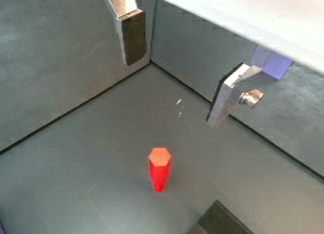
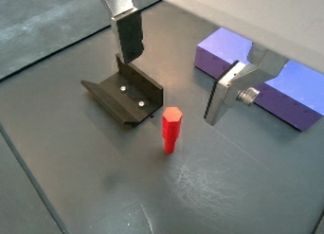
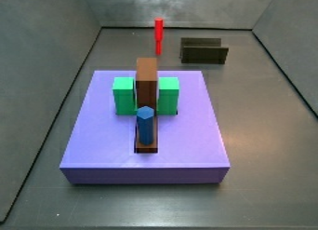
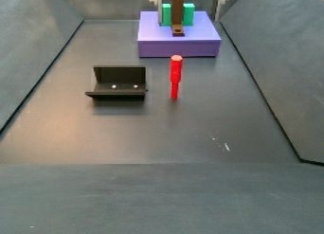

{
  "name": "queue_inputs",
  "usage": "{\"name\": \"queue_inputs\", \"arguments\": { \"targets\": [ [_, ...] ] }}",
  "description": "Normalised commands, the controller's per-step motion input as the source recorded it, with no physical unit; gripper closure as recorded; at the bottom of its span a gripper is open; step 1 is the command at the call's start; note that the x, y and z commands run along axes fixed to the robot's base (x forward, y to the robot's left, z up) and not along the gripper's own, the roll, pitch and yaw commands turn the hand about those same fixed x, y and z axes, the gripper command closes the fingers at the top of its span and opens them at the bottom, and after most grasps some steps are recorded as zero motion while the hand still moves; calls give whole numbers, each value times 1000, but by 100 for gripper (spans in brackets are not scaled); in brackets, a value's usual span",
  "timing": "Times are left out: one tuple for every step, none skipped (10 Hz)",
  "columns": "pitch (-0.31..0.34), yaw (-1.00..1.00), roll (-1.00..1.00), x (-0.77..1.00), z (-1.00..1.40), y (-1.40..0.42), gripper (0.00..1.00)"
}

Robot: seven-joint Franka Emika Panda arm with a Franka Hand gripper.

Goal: Pick up the red object. Move up. Move to above the board. Insert the red object.
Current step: Pick up the red object.

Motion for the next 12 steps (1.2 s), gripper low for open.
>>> {"name": "queue_inputs", "arguments": {
  "targets": [
    [0, 0, 0, 0, -26, -97, 0],
    [0, 0, 0, 0, 0, -60, 0],
    [-10, 0, 0, 57, -106, -114, 0],
    [-91, -86, -97, 169, -303, -49, 0],
    [-107, -106, -131, 143, -289, 0, 0],
    [-59, -46, -99, 11, -211, 0, 0],
    [-34, 0, -46, 0, -146, 0, 0],
    [-26, 0, -51, 0, -169, 0, 0],
    [-49, -9, -81, 123, -226, 0, 0],
    [-69, -29, -99, 154, -254, 0, 0],
    [-47, -6, -86, 200, -231, 0, 0],
    [-41, -11, -67, 86, -220, 0, 0]
  ]
}}
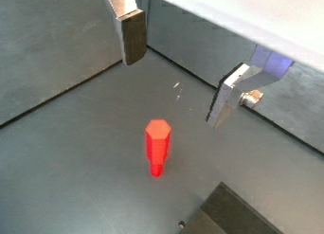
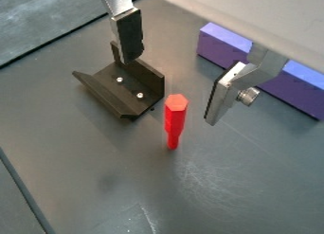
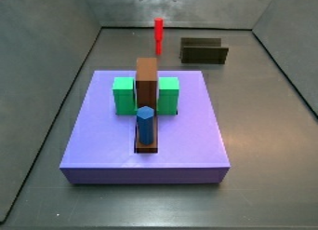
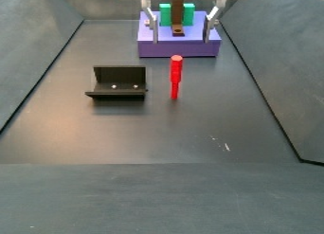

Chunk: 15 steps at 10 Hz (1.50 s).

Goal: Pick up the red object. Move up. Move to above the board. Insert the red object.
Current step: Pick up the red object.

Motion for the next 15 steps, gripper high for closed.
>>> {"name": "queue_inputs", "arguments": {
  "targets": [
    [-69, -117, -91, 137, -283, 0, 0],
    [-101, -86, -134, 89, -334, 0, 0],
    [-141, -120, -177, 29, -360, 0, 0],
    [-164, -89, -180, 29, -380, 0, 0],
    [-167, -29, -177, 0, -417, -37, 0],
    [-164, -9, -180, -60, -394, -80, 0],
    [-163, -17, -177, -31, -380, -80, 0],
    [-161, -17, -174, 0, -383, -74, 0],
    [-160, -29, -170, 0, -380, -26, 0],
    [-141, -37, -149, 0, -334, -26, 0],
    [-110, 0, -127, 46, -223, -46, 0],
    [-76, -26, -79, 0, -114, -94, 0],
    [-23, -6, -36, 0, -23, 0, 0],
    [-14, -3, -7, 0, -49, 0, 0],
    [0, -17, 0, 0, 0, 0, 0]
  ]
}}
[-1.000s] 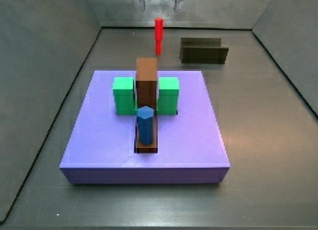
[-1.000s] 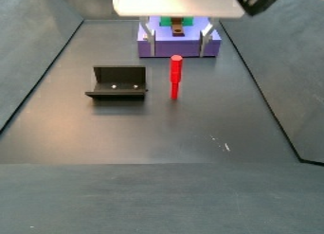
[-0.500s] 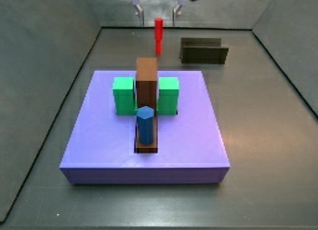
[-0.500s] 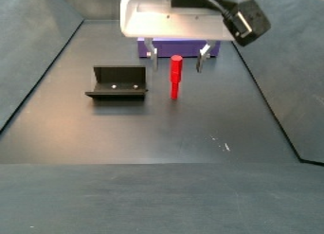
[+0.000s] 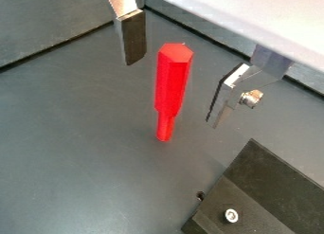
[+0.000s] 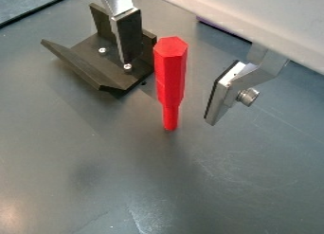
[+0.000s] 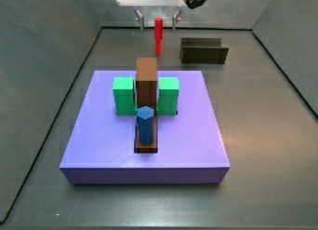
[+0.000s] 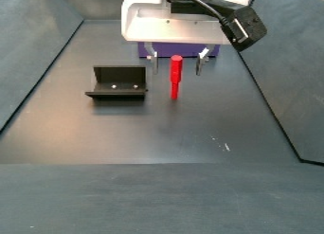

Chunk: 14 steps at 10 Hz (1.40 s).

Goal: Pick up the red object. Move up. Move to above the board. Insert the red object.
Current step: Pick up the red object.

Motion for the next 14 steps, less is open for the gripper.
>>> {"name": "queue_inputs", "arguments": {
  "targets": [
    [0, -51, 0, 0, -46, -6, 0],
    [0, -34, 0, 0, -20, -3, 0],
    [0, -6, 0, 0, 0, 0, 0],
    [0, -29, 0, 0, 0, -17, 0],
    [0, -40, 0, 0, -23, 0, 0],
    [0, -34, -3, 0, -37, 0, 0],
    [0, -43, 0, 0, -43, -31, 0],
    [0, -60, 0, 0, -66, -34, 0],
    [0, -160, 0, 0, -120, 0, 0],
    [0, -103, 0, 0, -40, 0, 0],
    [0, 0, 0, 0, 0, 0, 0],
    [0, 0, 0, 0, 0, 0, 100],
    [0, 0, 0, 0, 0, 0, 100],
    [0, 0, 0, 0, 0, 0, 100]
  ]
}}
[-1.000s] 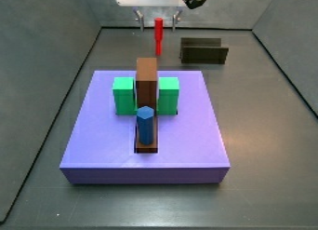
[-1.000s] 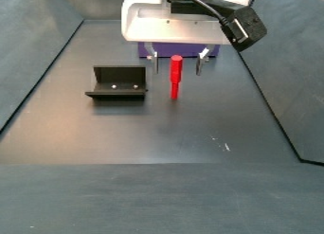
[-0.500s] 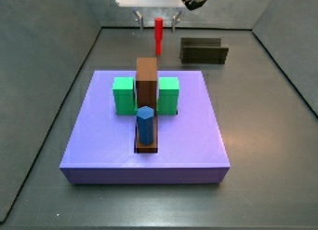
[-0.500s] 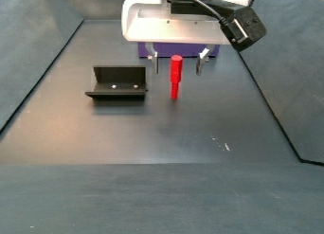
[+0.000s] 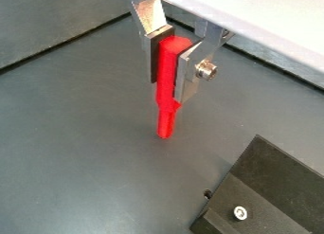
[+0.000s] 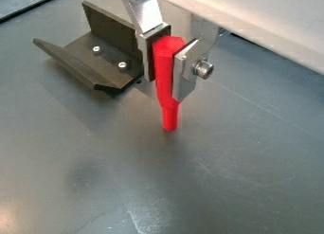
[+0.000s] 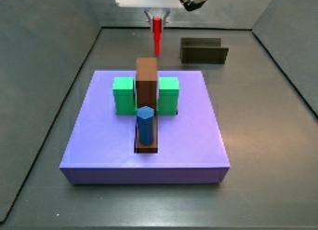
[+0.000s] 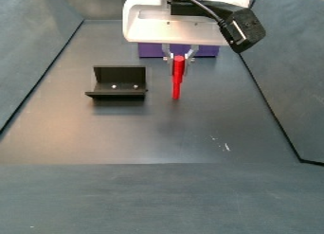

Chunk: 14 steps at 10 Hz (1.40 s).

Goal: Pick up the red object. Move up. Move to above the board. Insert the red object.
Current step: Pick up the red object, then move up.

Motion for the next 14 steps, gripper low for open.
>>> {"name": "queue_inputs", "arguments": {
  "targets": [
    [0, 0, 0, 0, 0, 0, 100],
    [0, 0, 0, 0, 0, 0, 100],
    [0, 0, 0, 0, 0, 0, 100],
    [0, 0, 0, 0, 0, 0, 100],
    [0, 0, 0, 0, 0, 0, 100],
    [0, 0, 0, 0, 0, 0, 100],
    [0, 0, 0, 0, 0, 0, 100],
    [0, 0, 0, 0, 0, 0, 100],
    [0, 0, 0, 0, 0, 0, 100],
    [0, 0, 0, 0, 0, 0, 100],
    [0, 0, 0, 0, 0, 0, 100],
    [0, 0, 0, 0, 0, 0, 100],
    [0, 0, 0, 0, 0, 0, 100],
    [0, 0, 0, 0, 833, 0, 100]
  ]
}}
